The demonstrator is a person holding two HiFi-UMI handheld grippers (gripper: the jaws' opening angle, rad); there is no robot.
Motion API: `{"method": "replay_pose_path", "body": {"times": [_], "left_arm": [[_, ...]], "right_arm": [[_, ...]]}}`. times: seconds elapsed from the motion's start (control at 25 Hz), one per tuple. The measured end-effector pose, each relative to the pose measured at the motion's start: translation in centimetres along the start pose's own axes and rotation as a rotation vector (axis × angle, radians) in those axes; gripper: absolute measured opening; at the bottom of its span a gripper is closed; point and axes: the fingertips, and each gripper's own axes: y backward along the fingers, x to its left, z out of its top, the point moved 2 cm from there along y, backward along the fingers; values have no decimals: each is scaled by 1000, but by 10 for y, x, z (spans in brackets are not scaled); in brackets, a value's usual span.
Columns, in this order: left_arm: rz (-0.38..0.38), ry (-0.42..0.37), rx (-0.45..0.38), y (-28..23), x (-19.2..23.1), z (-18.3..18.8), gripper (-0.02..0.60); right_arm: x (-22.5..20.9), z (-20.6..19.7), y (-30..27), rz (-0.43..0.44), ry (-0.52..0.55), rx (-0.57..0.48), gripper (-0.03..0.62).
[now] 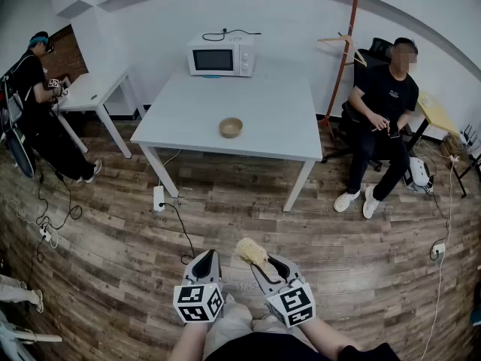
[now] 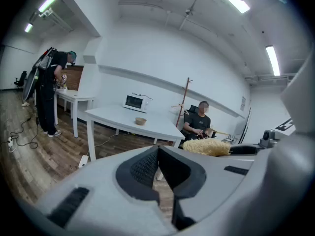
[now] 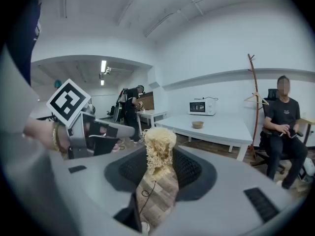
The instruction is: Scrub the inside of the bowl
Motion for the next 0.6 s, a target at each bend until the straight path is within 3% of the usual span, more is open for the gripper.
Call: {"method": "replay_pose_path", "body": {"times": [0.32, 0.6], "left_arm": [[-12, 4, 34, 39, -17, -29, 18], [-33, -16, 15, 26, -14, -16, 18]], "right_arm": [[17, 0, 31, -20, -14, -29, 163], [19, 8, 20, -14, 6, -56, 163]]}}
